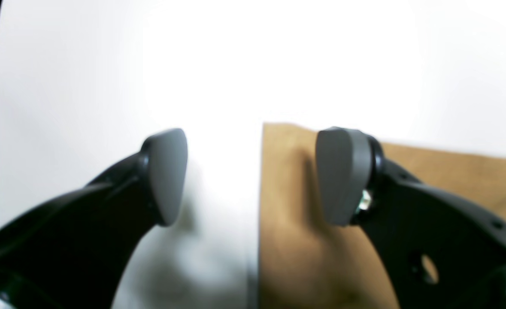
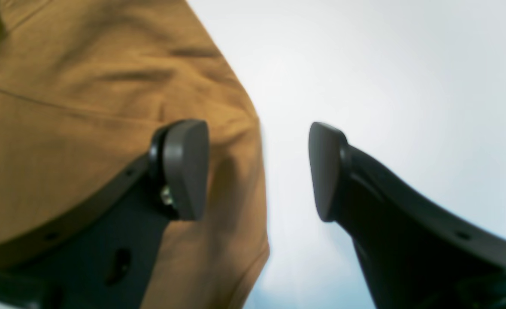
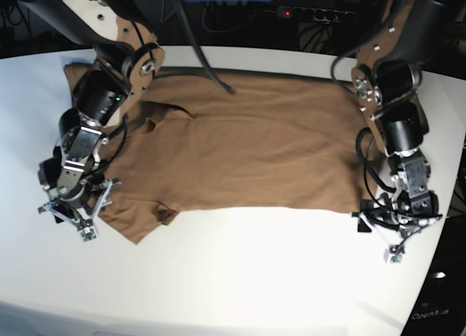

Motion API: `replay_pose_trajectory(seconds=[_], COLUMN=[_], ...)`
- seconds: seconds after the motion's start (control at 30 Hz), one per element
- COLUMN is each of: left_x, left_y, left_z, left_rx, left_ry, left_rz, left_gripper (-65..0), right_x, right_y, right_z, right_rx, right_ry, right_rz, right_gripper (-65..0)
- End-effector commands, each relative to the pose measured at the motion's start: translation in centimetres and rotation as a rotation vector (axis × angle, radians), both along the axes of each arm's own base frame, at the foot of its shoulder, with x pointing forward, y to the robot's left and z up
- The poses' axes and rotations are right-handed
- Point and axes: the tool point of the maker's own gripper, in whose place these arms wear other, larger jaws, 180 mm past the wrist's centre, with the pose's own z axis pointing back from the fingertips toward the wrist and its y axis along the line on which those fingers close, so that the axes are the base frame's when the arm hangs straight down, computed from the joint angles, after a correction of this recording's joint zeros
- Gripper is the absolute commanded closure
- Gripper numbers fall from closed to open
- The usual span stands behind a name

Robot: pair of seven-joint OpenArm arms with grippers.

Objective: Fold the T-shirt properly
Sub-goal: 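Release the collar and move both grippers to the shirt's hem corners, then lower both grippers and pinch the hem corners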

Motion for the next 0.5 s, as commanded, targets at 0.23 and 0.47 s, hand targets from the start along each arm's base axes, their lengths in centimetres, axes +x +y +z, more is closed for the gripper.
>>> replay_pose_trajectory(seconds=[0.23, 0.47], left_x=[2.9, 3.3], left_y=[0.2, 0.3], left_z=[1.4, 0.6], left_rx=[-0.043, -0.078], left_ry=[-0.054, -0.045], left_rz=[-0.006, -0.003], left_gripper=[-46.3, -46.3], right_x=[1.3, 0.9], right_y=[-0.6, -1.0], right_z=[2.0, 1.7], right_rx=[-0.016, -0.026], right_ry=[-0.060, -0.050], right_rz=[-0.003, -0.005], right_gripper=[-36.7, -36.7])
